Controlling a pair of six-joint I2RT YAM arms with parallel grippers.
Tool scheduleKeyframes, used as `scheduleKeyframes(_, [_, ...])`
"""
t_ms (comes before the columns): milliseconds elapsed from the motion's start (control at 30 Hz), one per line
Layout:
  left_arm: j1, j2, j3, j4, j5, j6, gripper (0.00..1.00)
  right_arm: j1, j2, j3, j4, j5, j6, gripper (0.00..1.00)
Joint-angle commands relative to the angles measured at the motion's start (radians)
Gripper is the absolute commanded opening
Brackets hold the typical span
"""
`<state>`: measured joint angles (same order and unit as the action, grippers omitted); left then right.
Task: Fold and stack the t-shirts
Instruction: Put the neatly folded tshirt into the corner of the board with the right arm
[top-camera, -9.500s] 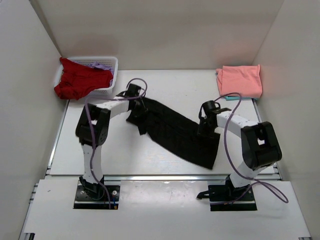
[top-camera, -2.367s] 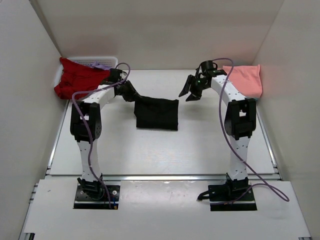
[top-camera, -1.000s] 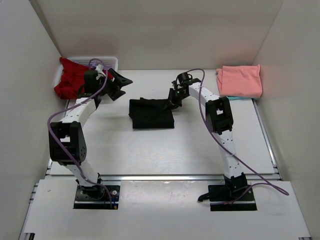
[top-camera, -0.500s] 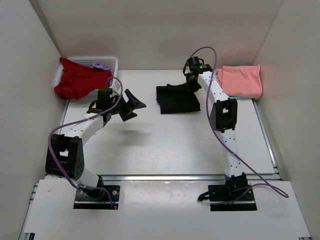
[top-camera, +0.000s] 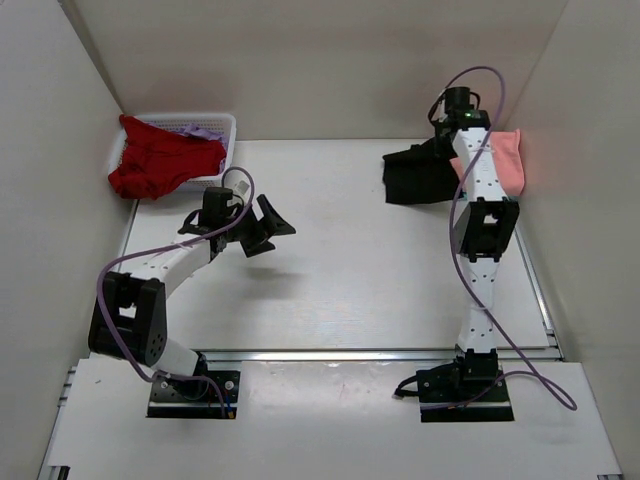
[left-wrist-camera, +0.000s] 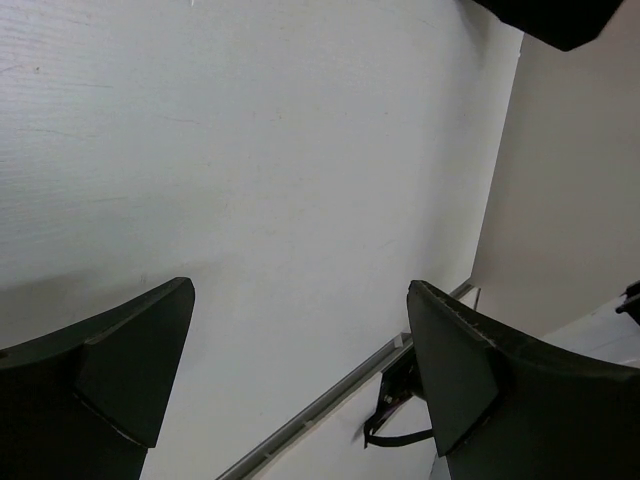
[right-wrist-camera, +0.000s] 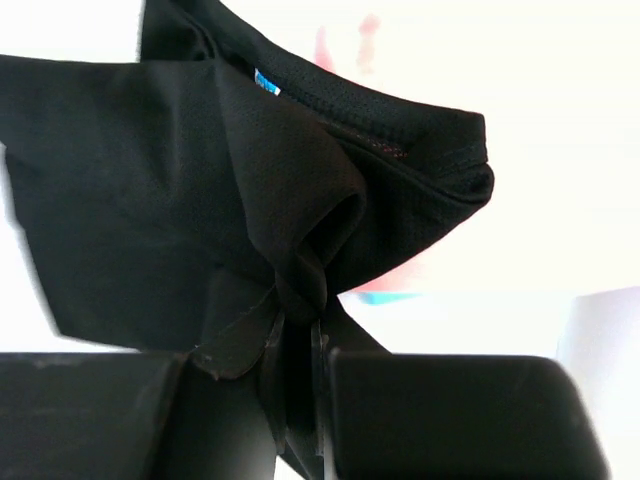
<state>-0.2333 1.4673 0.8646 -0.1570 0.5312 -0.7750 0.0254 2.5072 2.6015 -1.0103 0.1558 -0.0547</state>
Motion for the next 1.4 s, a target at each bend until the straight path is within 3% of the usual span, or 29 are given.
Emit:
scheduleKeyframes(0, [-0.003,0.016,0.031,0.000,-0.004,0.016,0.99,-0.080,-0.156,0.022,0.030,-0.006,-0.033,0.00])
scheduleKeyframes(300, [-0.009,0.099,0.076,0.019,-0.002,0.014,0.99,-0.220,-0.173,-0.004,0.142,-0.004,-0.065,0.00])
scheduleKeyframes(633, [-0.004,0.168,0.120,0.007,-0.005,0.023,0.99,-0.211,-0.024,-0.024,0.379,0.215,-0.141,0.00])
scheduleKeyframes(767, [-0.017,0.171,0.140,-0.010,-0.028,0.062,0.98,-0.199,-0.001,-0.012,0.502,0.303,-0.174,0.06])
scheduleKeyframes(867, [-0.012,0.151,0.133,0.007,-0.027,0.063,0.99,-0.182,0.001,-0.017,0.620,0.434,-0.235,0.13])
scheduleKeyframes(1000, [-0.006,0.127,0.077,0.063,0.016,0.042,0.98,-0.162,-0.028,-0.050,0.780,0.574,-0.321,0.45])
scheduleKeyframes(1033, [-0.003,0.117,0.062,0.076,0.039,0.034,0.98,-0.156,-0.045,-0.064,0.785,0.615,-0.317,0.61])
scheduleKeyframes(1067, [0.014,0.099,0.039,0.105,0.047,0.013,0.99,-0.148,-0.068,-0.078,0.777,0.632,-0.306,0.93])
scheduleKeyframes(1100, [0.015,0.085,0.030,0.125,0.074,-0.006,0.98,-0.137,-0.097,-0.107,0.785,0.628,-0.309,0.99])
scheduleKeyframes(1267, [0.020,-0.010,0.042,0.030,0.067,0.045,0.98,-0.055,-0.273,-0.290,0.826,0.755,-0.341,0.99])
scheduleKeyframes(1367, [-0.014,-0.080,0.079,-0.085,0.003,0.120,0.99,0.025,-0.454,-0.490,0.813,0.710,-0.318,0.99])
